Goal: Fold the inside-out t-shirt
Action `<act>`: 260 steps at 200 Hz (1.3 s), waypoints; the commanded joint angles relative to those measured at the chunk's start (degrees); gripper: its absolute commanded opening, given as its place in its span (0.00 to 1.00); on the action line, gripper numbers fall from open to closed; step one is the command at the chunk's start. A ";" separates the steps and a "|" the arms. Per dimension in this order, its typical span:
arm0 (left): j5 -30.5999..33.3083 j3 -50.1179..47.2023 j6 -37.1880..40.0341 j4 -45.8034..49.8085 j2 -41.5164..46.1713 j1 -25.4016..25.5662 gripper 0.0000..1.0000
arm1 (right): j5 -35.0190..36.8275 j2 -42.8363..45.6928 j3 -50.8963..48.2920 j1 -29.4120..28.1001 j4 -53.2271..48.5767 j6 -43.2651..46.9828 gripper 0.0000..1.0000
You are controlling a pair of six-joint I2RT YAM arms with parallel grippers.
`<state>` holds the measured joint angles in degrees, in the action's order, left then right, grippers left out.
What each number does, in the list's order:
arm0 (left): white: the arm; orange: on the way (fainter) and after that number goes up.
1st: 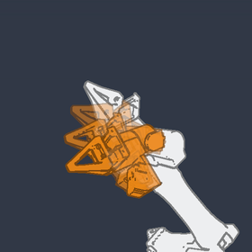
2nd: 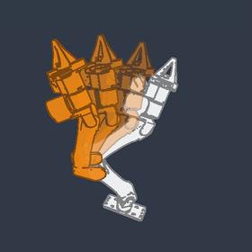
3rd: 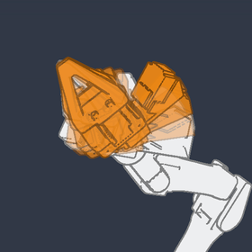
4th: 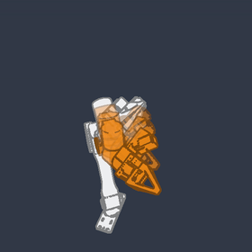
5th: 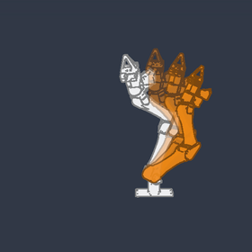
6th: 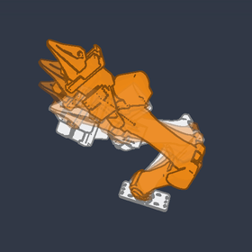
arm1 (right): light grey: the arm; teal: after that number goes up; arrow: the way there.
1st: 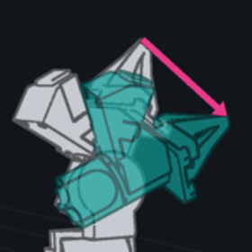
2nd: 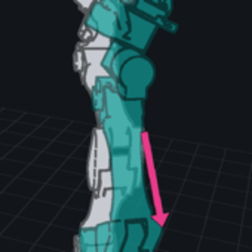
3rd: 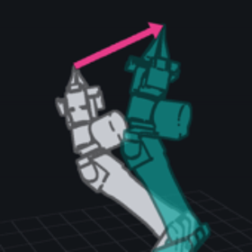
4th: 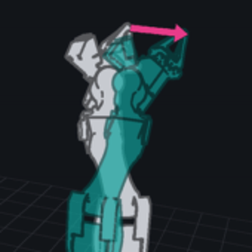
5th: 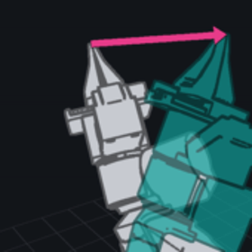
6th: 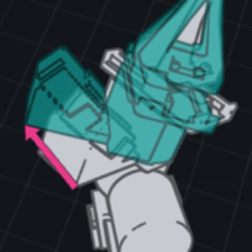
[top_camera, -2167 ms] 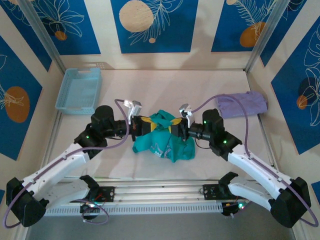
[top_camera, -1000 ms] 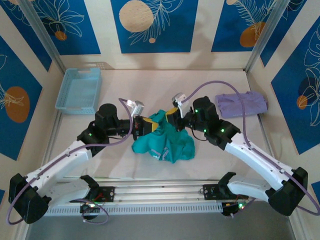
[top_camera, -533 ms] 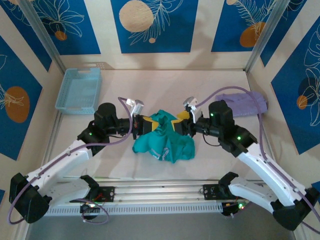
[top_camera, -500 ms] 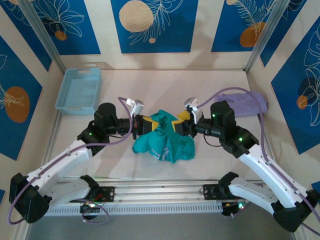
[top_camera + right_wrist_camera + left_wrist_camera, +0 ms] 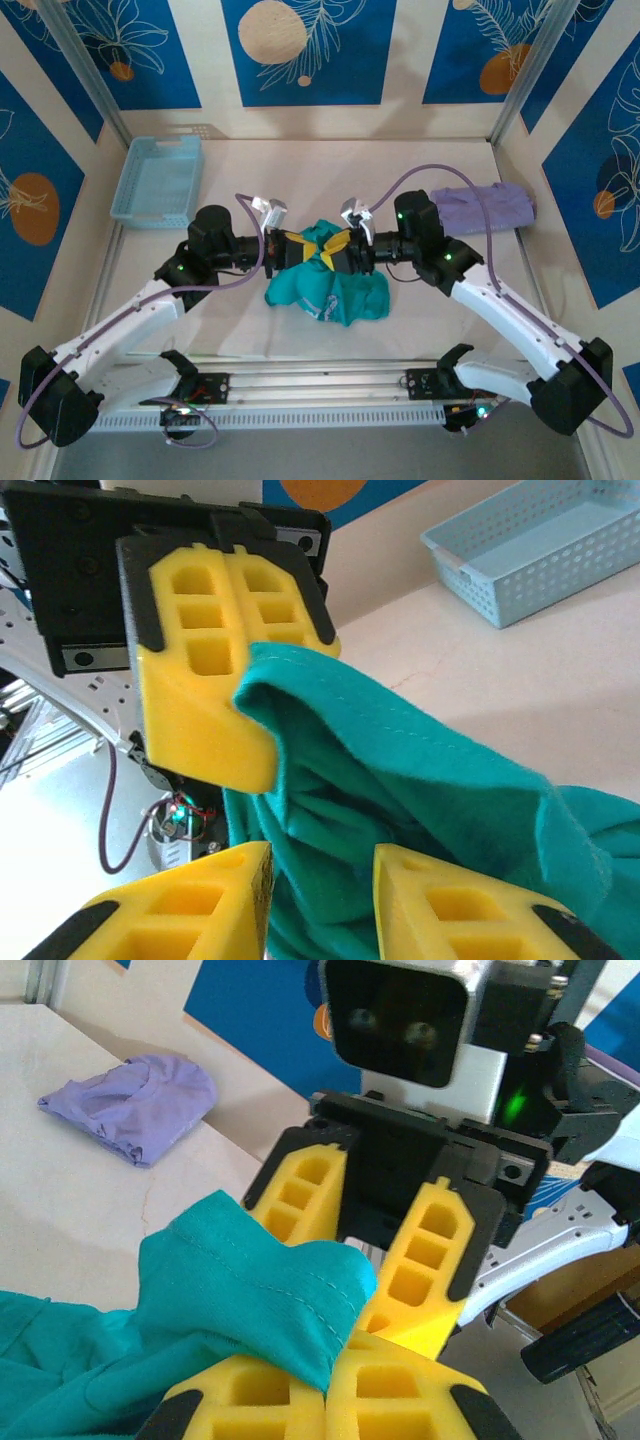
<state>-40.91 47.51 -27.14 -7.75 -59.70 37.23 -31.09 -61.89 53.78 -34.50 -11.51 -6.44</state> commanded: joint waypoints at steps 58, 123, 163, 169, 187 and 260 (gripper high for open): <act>-1.63 0.31 0.02 -2.01 0.29 -0.72 0.00 | -9.75 -3.33 0.19 1.01 5.21 -1.15 0.16; -0.06 0.22 0.23 -0.80 0.28 -0.86 0.05 | -11.18 -0.61 -1.92 1.57 6.83 -2.28 0.00; 0.74 -0.34 0.94 0.08 0.33 -0.96 0.14 | -10.91 0.47 -1.66 2.48 7.28 -4.94 0.00; 0.82 -0.46 0.99 0.06 0.37 -0.94 0.14 | -10.85 0.61 -1.62 2.54 7.43 -5.35 0.00; 0.52 -0.75 1.21 0.11 0.45 -0.94 0.19 | -10.23 0.78 -1.46 2.60 7.67 -6.19 0.00; -1.24 -2.91 1.21 -1.72 0.72 -0.98 0.49 | -5.89 1.05 0.76 2.85 6.56 -9.35 0.00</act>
<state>-40.51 46.15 -26.46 -7.79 -59.70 36.86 -38.48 -62.02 52.47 -31.99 -4.38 -14.02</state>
